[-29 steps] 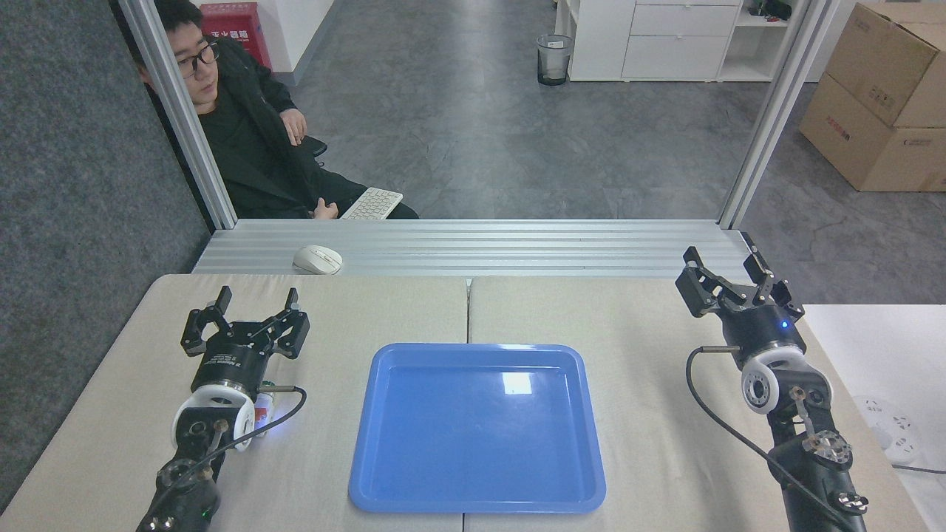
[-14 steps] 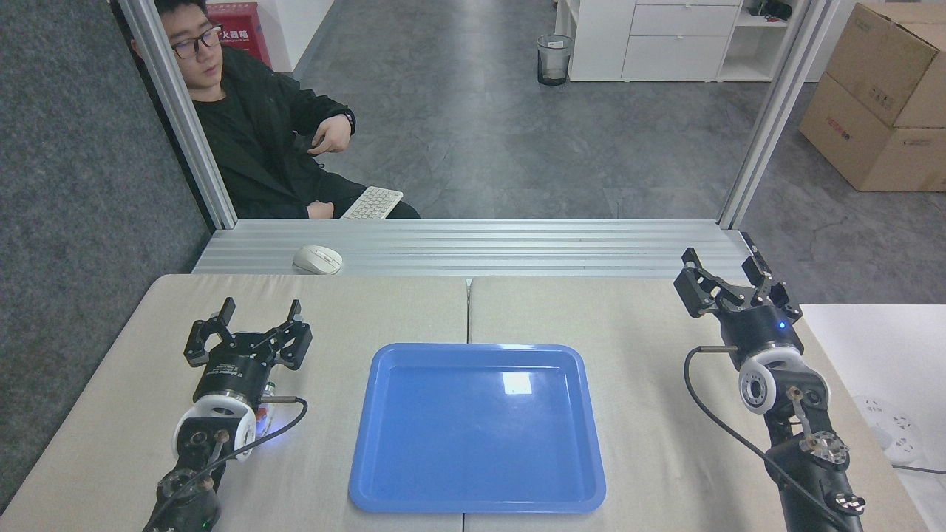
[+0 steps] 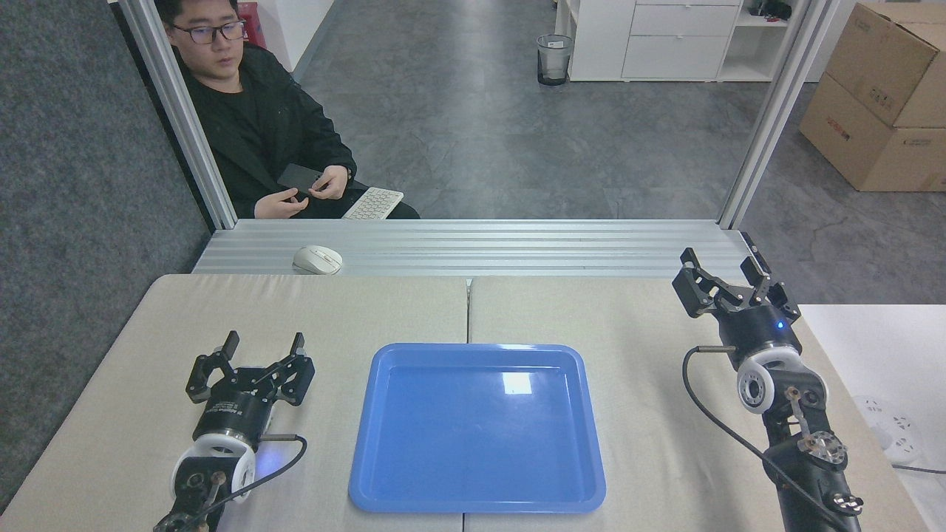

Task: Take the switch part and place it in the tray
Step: 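Lower the left gripper and close it on the white-orange switch part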

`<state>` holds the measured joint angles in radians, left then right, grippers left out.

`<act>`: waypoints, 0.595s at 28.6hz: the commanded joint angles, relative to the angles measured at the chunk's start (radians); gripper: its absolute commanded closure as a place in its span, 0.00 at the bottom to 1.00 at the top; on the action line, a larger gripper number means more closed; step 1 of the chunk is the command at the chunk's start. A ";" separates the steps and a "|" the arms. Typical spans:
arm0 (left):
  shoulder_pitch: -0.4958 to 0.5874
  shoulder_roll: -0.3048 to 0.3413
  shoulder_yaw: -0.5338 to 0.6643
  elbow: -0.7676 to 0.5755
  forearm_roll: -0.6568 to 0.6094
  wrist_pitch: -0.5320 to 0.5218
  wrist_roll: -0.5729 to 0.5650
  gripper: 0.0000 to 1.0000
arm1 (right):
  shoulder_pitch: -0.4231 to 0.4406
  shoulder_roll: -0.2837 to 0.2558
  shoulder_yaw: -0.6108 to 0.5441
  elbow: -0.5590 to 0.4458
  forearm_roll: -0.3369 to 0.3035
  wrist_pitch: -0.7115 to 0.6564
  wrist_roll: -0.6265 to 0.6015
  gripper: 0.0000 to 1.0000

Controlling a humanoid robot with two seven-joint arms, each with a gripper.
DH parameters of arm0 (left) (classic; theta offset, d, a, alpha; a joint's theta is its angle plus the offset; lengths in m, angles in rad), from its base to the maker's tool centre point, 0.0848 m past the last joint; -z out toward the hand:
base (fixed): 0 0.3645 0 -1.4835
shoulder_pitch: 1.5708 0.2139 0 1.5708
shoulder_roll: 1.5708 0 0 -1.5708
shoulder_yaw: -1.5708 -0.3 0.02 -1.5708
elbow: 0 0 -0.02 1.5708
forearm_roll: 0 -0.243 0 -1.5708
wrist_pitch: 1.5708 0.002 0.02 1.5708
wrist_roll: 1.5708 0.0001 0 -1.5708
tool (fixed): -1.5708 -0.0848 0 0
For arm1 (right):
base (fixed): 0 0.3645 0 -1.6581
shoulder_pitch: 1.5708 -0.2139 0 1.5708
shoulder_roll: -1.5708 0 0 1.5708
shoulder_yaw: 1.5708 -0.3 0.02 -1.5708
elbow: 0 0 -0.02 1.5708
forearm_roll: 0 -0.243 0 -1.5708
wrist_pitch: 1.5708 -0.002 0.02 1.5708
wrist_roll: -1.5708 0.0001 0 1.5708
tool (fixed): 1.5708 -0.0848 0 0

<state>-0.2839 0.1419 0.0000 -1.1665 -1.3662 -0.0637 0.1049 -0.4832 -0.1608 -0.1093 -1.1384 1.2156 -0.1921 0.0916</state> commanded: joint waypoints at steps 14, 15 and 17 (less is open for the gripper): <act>0.083 -0.002 -0.026 0.100 0.009 0.010 0.006 0.00 | 0.000 0.003 -0.003 0.000 -0.002 0.000 -0.001 0.00; 0.086 -0.004 -0.026 0.102 0.007 0.010 0.006 0.00 | 0.000 0.003 -0.003 0.000 -0.002 0.000 -0.001 0.00; 0.086 -0.005 -0.029 0.106 0.001 0.010 0.006 0.00 | 0.000 0.003 -0.003 0.000 -0.002 0.000 -0.001 0.00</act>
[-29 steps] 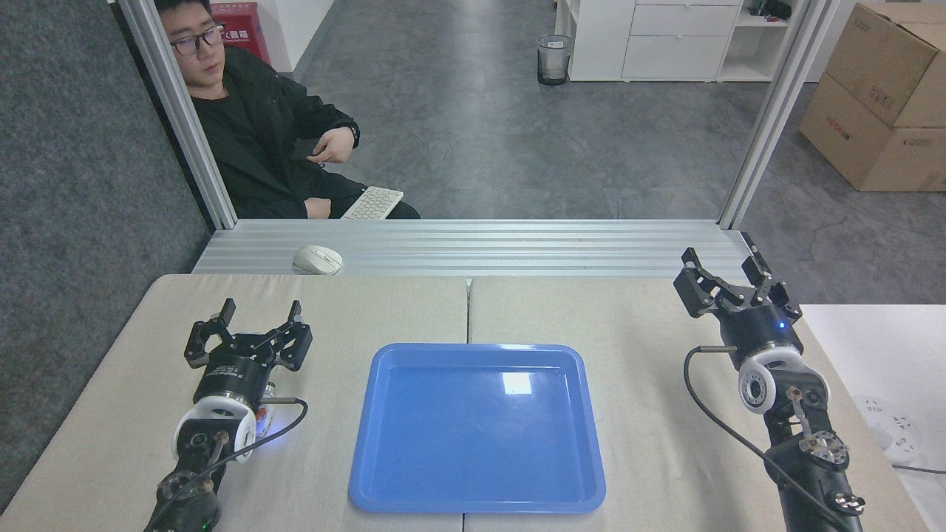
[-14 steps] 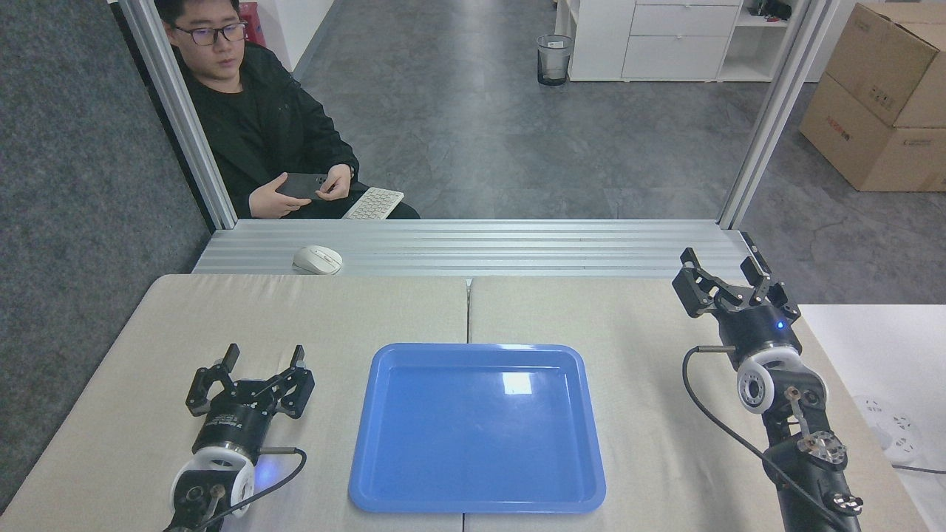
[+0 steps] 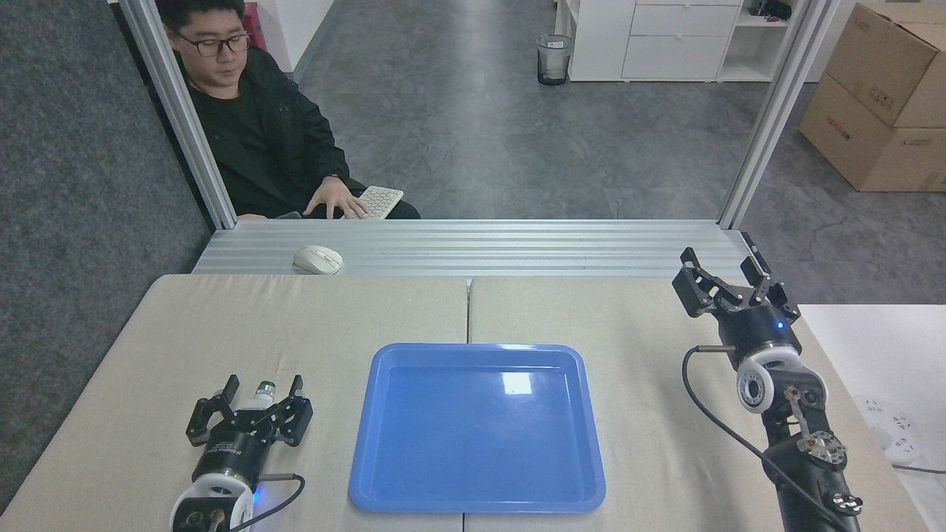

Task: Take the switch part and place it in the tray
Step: 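Lower the left gripper and close it on the white-orange switch part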

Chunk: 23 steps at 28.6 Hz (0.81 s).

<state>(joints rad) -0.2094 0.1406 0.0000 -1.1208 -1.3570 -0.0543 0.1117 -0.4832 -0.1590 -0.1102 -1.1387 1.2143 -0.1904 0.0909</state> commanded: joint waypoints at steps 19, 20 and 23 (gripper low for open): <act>0.030 -0.006 -0.041 0.134 -0.014 0.016 0.013 0.93 | 0.000 -0.001 -0.002 0.002 -0.004 -0.001 0.000 0.00; 0.039 -0.006 -0.038 0.134 -0.011 0.016 0.013 1.00 | 0.000 -0.001 -0.002 0.002 -0.004 -0.001 0.000 0.00; 0.045 -0.007 -0.031 0.130 -0.008 0.017 0.013 1.00 | 0.000 -0.001 -0.003 0.004 -0.005 -0.001 0.000 0.00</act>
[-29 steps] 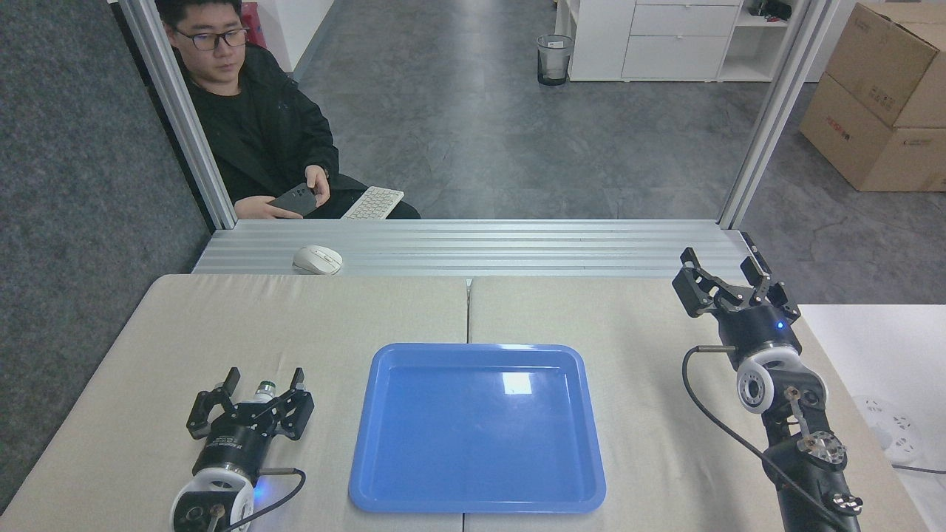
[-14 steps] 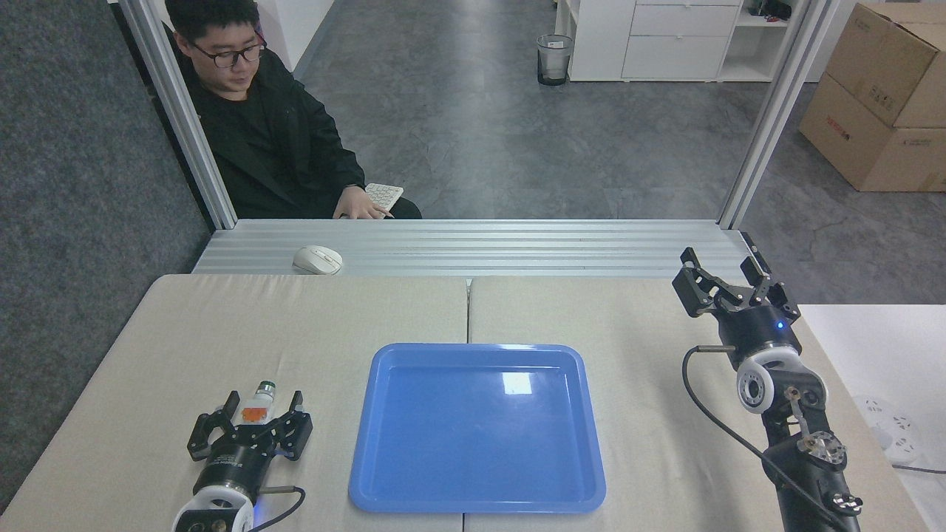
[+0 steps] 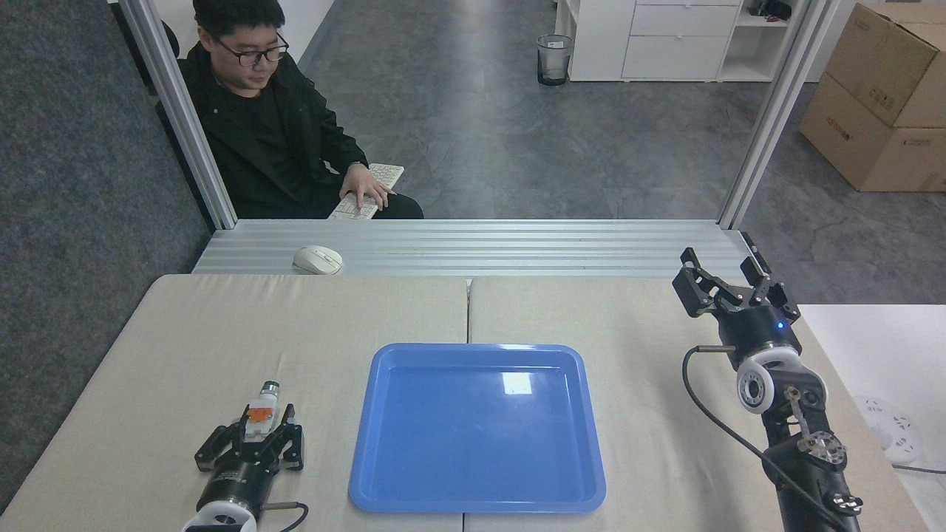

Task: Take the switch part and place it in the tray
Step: 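Lower the left gripper and close it on the white-orange switch part, then lift the switch part and carry it with the left gripper over the tray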

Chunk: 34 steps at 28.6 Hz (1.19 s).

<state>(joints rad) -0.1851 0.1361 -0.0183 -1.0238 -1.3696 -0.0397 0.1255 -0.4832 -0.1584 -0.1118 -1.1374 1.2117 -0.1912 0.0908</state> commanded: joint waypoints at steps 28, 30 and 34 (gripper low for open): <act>-0.051 -0.133 -0.259 -0.455 0.015 -0.279 -0.257 1.00 | -0.002 -0.001 -0.002 0.002 0.000 -0.001 0.000 0.00; -0.068 -0.133 -0.346 -0.365 -0.037 -0.279 -0.288 1.00 | -0.002 -0.001 -0.002 0.002 0.000 -0.001 0.000 0.00; -0.086 -0.144 -0.408 -0.175 -0.153 -0.281 -0.291 1.00 | -0.002 -0.001 -0.002 0.002 0.000 -0.001 0.000 0.00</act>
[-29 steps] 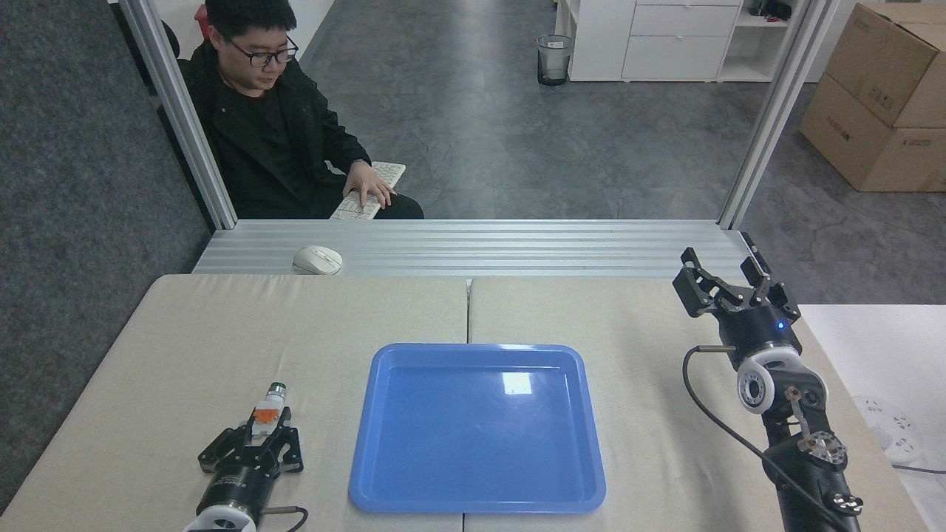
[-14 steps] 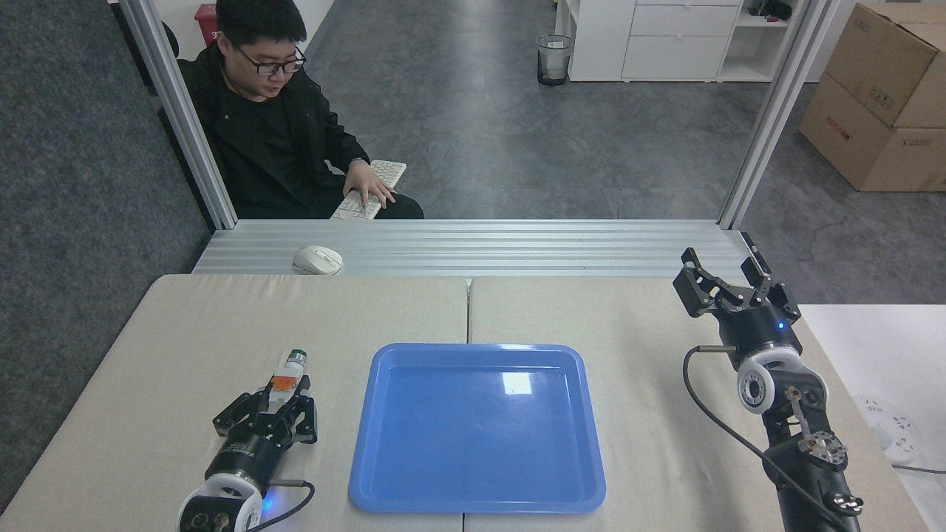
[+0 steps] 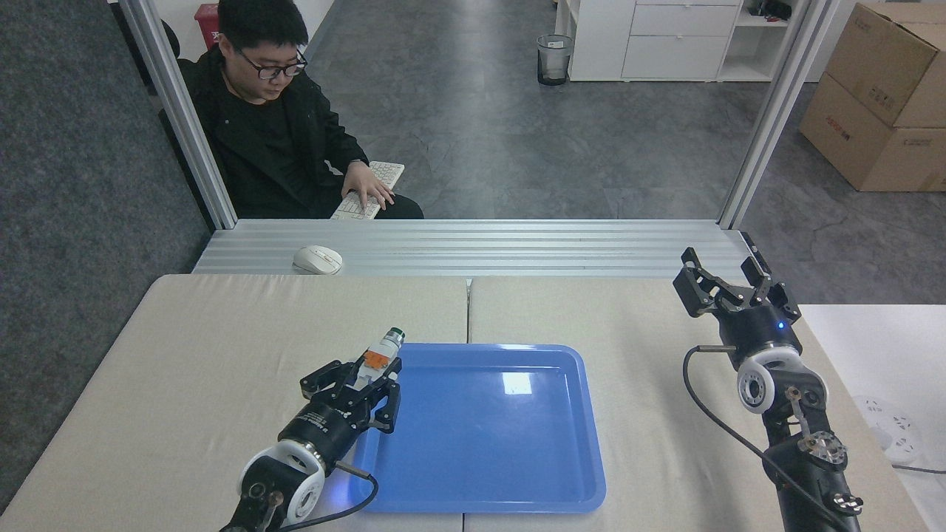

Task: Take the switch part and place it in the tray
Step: 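Lift the switch part and carry it with the left gripper over the tray, then open the left gripper to release the switch part into the tray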

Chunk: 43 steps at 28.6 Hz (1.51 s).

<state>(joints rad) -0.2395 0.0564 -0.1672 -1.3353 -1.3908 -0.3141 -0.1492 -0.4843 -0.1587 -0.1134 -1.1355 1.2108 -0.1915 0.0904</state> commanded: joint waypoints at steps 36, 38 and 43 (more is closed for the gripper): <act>-0.099 -0.017 0.236 0.122 -0.033 0.268 0.069 0.00 | 0.000 0.001 -0.002 0.000 0.001 0.000 -0.001 0.00; -0.101 0.011 0.261 0.146 -0.033 0.268 0.089 0.00 | 0.000 0.001 -0.002 0.000 0.001 0.000 -0.001 0.00; -0.084 0.045 0.270 0.177 -0.031 0.273 0.138 0.00 | 0.000 0.001 -0.002 0.000 0.001 0.000 -0.001 0.00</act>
<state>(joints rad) -0.3202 0.0226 -0.1195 -1.2292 -1.4390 -0.0447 -0.0436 -0.4847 -0.1583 -0.1143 -1.1352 1.2113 -0.1918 0.0896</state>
